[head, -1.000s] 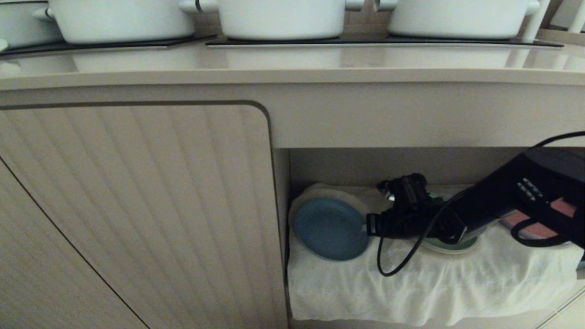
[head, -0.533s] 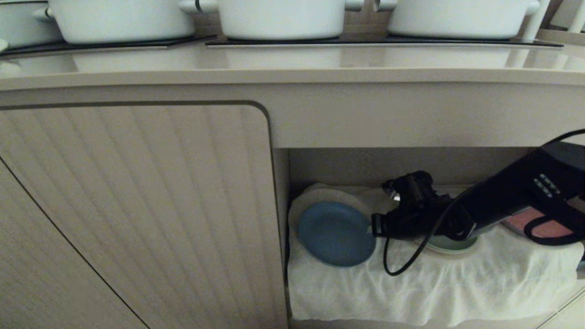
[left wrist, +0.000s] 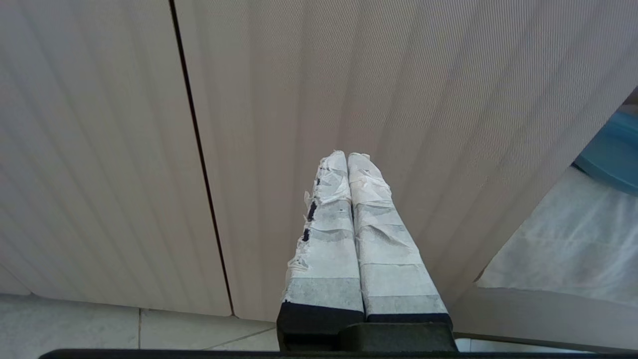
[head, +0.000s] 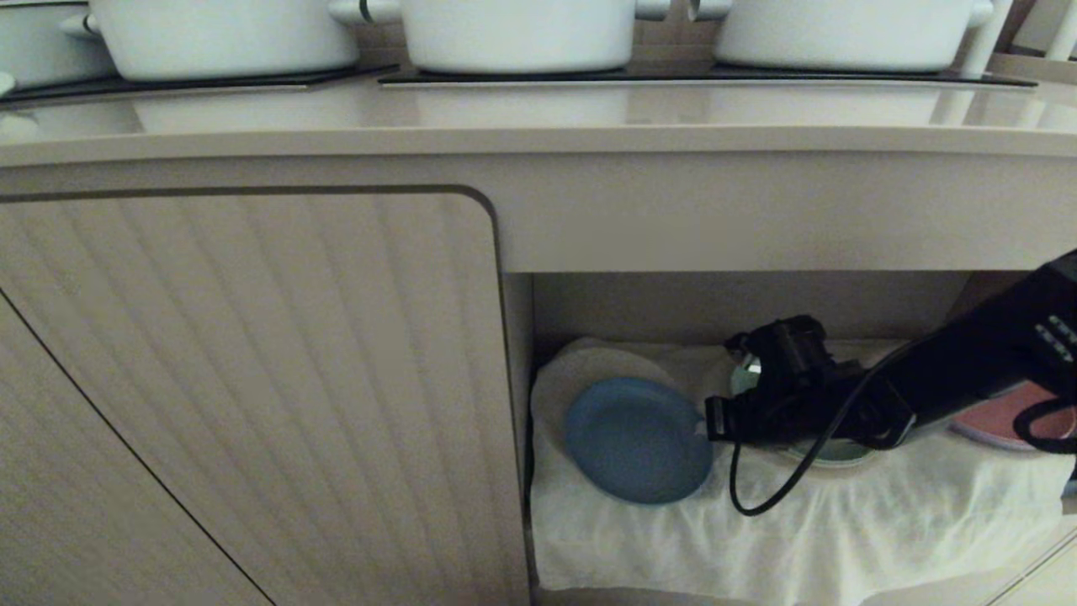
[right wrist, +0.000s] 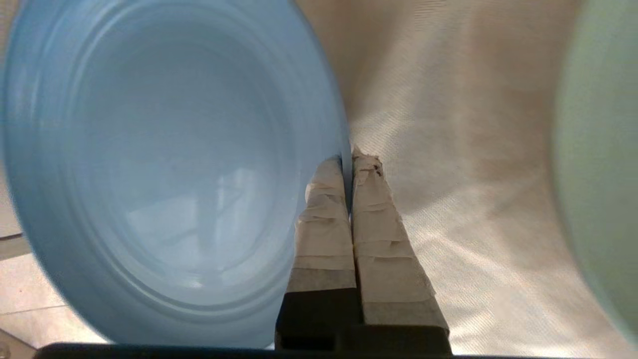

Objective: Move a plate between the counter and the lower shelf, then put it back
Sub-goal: Pick up the plate in the cupboard

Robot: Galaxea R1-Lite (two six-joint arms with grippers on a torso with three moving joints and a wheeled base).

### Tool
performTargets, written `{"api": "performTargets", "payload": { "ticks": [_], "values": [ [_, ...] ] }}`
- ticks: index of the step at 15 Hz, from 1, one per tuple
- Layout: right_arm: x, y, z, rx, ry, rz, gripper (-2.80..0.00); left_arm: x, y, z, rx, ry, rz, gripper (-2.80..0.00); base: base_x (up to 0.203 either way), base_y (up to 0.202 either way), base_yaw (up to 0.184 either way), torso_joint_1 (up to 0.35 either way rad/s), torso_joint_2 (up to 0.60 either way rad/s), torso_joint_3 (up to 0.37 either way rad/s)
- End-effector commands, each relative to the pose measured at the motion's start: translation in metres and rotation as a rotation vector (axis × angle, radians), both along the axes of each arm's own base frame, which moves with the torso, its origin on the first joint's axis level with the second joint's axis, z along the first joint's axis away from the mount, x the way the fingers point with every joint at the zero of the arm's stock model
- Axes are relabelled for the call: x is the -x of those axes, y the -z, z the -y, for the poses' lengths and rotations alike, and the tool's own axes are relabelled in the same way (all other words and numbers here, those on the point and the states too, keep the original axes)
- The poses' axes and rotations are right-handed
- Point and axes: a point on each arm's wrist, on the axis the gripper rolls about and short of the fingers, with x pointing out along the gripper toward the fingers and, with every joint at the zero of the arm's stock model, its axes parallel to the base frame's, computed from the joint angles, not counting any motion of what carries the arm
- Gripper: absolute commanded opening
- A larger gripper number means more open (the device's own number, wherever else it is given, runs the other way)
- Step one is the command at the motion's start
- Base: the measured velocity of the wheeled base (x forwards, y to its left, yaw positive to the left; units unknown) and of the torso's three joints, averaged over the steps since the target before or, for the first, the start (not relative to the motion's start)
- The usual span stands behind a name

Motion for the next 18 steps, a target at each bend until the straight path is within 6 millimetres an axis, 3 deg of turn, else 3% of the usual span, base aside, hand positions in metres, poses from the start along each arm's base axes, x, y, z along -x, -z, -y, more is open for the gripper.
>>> {"api": "performTargets", "payload": {
  "ticks": [1, 9, 18],
  "values": [
    [0.004, -0.007, 0.004, -0.006, 0.009, 0.013, -2.8, 0.0, 0.0, 0.0, 0.001, -0.001, 0.0, -2.8, 0.0, 0.0, 0.0, 0.0, 0.0, 0.0],
    [0.023, -0.013, 0.023, 0.013, 0.026, 0.004, -2.8, 0.0, 0.0, 0.0, 0.001, -0.001, 0.0, -2.8, 0.0, 0.0, 0.0, 0.0, 0.0, 0.0],
    [0.056, -0.022, 0.032, 0.018, 0.027, -0.013, -2.8, 0.0, 0.0, 0.0, 0.001, -0.001, 0.0, -2.8, 0.0, 0.0, 0.0, 0.0, 0.0, 0.0]
  ]
}}
